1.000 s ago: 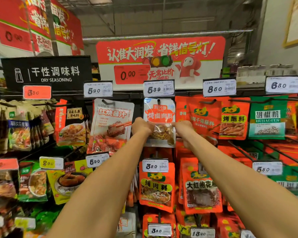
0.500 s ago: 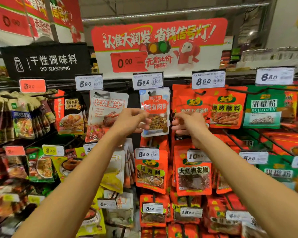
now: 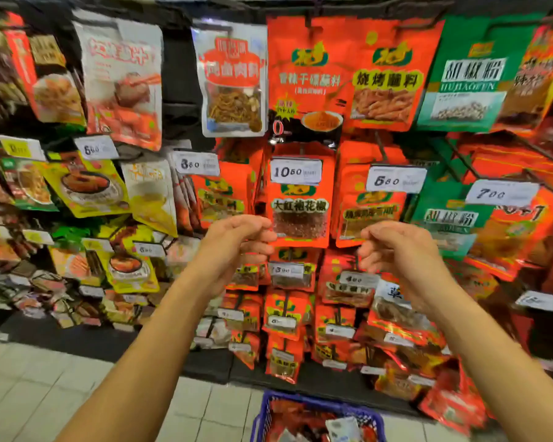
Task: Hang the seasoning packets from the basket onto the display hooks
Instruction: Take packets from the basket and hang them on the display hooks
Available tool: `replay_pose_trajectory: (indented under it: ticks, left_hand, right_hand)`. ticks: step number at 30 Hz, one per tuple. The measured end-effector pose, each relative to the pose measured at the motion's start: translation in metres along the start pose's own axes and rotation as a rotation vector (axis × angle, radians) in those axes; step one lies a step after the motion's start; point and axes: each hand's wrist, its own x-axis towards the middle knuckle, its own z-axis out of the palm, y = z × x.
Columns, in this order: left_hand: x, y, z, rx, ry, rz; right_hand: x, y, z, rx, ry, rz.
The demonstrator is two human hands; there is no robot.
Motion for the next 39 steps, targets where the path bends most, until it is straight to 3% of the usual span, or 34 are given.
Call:
replay_pose_trajectory:
  ticks: [6,14,19,21,24,28,30,33,35,39]
  left_hand:
    - [-0.006,-0.123,0.039,0.025,0.014,-0.364]
    - [-0.03,-0.333,0.034,0.083,0.146,-0.845]
    - [-0.048,-0.47,0.03,0.114,0.257,-1.088]
    - [-0.051,-0.521,0.027,0.139,0.214,-1.172]
    - [-0.06,-0.591,0.021,0.244,0.109,-1.197]
    - [-0.06,-0.657,0.019,0.248,0.155,-1.275]
    - [-0.057,-0.686,0.018,0.258,0.181,-1.308]
    - [-0.054,-0.728,0.009,0.384,0.084,-1.27]
    - [-0.053,-0.752,-0.001,0.43,0.013,-1.248]
    - [-0.058,-0.793,-0.017,0.724,-0.099,-1.091]
  right_hand:
    - [-0.012,0.134,-0.033,-0.012,0.047,0.37]
    - [-0.061,0.36,-0.043,0.036,0.152,0.951]
    - [-0.105,0.499,-0.052,-0.106,0.253,1.015]
    - [-0.109,0.553,-0.056,-0.101,0.287,1.065]
    - [-0.111,0.629,-0.057,-0.276,0.193,1.119]
    - [-0.112,0.705,-0.044,-0.51,-0.111,1.159]
    - [-0.109,0.738,-0.035,-0.642,-0.201,1.115]
    - [-0.102,0.786,-0.02,-0.863,-0.316,0.976]
    - [-0.097,0.812,-0.012,-0.83,-0.263,0.981]
    - [-0.086,0.839,0.005,-0.424,0.063,1.232]
